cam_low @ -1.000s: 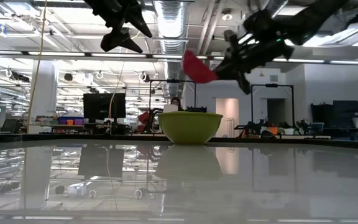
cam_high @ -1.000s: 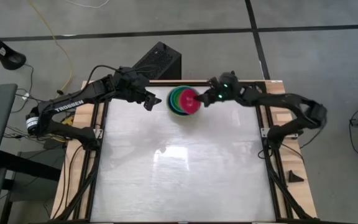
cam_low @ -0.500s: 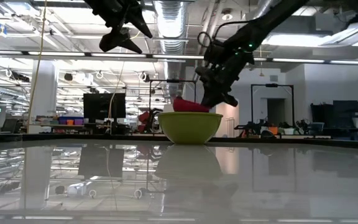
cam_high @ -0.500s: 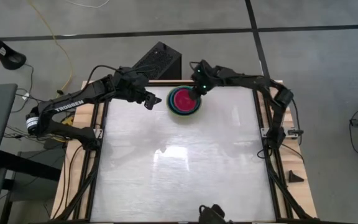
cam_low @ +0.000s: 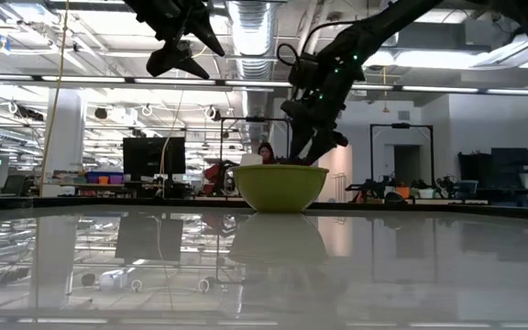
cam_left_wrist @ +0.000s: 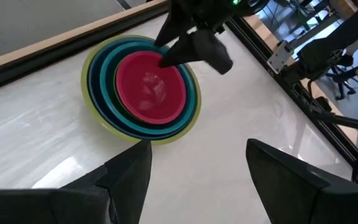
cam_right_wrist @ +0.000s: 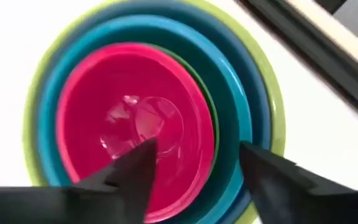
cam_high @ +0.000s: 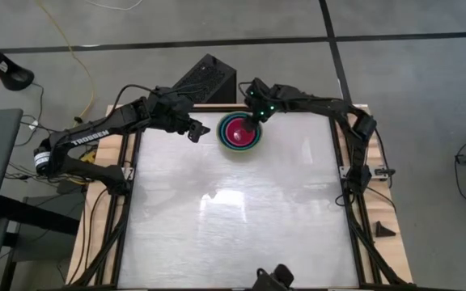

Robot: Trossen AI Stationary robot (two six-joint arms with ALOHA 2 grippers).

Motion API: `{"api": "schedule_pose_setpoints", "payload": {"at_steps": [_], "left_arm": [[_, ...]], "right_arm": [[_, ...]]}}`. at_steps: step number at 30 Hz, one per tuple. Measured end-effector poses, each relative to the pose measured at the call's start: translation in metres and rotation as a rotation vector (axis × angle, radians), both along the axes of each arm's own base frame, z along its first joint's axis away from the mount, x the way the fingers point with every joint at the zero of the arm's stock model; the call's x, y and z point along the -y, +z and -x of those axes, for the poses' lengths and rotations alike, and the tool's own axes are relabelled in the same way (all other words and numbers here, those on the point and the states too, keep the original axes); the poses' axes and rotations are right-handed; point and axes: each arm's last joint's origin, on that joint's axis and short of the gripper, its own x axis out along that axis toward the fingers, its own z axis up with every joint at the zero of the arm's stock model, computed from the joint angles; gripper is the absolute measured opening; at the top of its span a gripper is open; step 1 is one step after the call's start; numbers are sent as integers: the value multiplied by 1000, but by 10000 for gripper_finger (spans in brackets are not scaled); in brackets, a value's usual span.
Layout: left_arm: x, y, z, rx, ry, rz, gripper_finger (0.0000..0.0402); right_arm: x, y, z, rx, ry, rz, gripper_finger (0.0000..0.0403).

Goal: Nest bowls inside each other
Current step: Return to Home Position

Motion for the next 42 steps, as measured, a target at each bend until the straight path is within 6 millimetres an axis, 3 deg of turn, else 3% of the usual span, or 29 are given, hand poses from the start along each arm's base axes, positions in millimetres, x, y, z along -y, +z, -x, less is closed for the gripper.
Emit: {"api": "schedule_pose_setpoints", "payload": {"at_steps": [3, 5, 9, 13, 15, 19, 23, 29, 35, 42], "left_arm": [[0, 0, 0, 0, -2, 1, 249], [0, 0, 0, 0, -8, -3, 249], [3, 8, 6, 21, -24, -55, 249], [11, 33, 23, 153, -20, -164, 249], [16, 46, 35, 219, -5, -215, 249], [27, 65, 60, 308, 28, -279, 249], [45, 82, 93, 410, 22, -323, 249], [74, 98, 153, 528, 64, -422, 249], [93, 91, 198, 522, 108, -430, 249], [97, 71, 207, 438, 77, -382, 249]], "right_arm": [[-3, 15, 5, 31, -2, 24, 305], [-7, 30, 11, 62, -2, 52, 317], [-21, 71, 23, 176, 34, 140, 314], [-41, 119, 40, 364, 106, 206, 296], [-47, 132, 46, 430, 132, 201, 286], [-58, 134, 58, 395, 155, 117, 263], [-88, 146, 71, 387, 236, 128, 223], [-132, 162, 116, 523, 213, 219, 155], [-169, 162, 177, 786, 108, 252, 122], [-201, 135, 221, 1076, 75, 234, 119]]}}
